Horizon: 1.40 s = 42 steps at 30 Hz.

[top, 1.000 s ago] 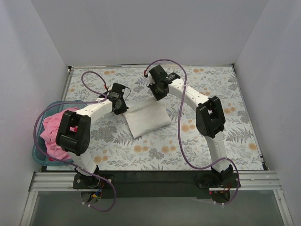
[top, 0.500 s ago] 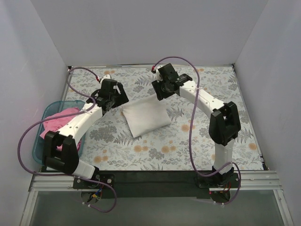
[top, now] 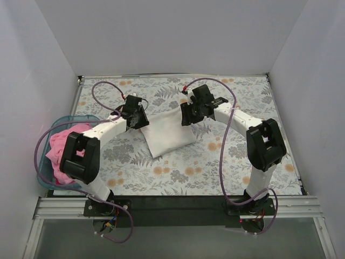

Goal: Fold and stack the t-shirts
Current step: Fold the tshirt

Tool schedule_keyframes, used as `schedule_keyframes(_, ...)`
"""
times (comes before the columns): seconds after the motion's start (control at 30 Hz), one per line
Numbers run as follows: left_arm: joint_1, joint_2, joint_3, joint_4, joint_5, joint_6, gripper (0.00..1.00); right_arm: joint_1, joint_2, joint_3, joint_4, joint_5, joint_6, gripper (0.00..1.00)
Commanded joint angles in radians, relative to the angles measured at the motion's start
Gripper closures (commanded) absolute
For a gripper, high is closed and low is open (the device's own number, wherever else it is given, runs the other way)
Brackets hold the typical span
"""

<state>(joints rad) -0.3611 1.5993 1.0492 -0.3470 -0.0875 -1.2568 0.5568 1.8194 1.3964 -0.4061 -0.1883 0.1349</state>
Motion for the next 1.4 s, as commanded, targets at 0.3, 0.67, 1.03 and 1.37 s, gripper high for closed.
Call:
schedule_keyframes(0.3, 0.105, 0.309, 0.210, 0.069, 0.026, 0.022, 0.74, -0.044, 0.103, 0.087, 0.179, -0.218, 0.057, 0.56)
schedule_keyframes(0.67, 0.105, 0.134, 0.129, 0.115, 0.117, 0.004, 0.60, -0.049, 0.276, 0.170, 0.533, -0.442, 0.245, 0.54)
schedule_keyframes(1.03, 0.119, 0.329, 0.129, 0.143, 0.071, -0.041, 0.63, -0.120, 0.546, 0.263, 0.635, -0.444, 0.396, 0.54)
schedule_keyframes(1.37, 0.119, 0.389, 0.216, 0.086, 0.086, -0.021, 0.62, -0.161, 0.516, 0.161, 0.688, -0.428, 0.436, 0.54)
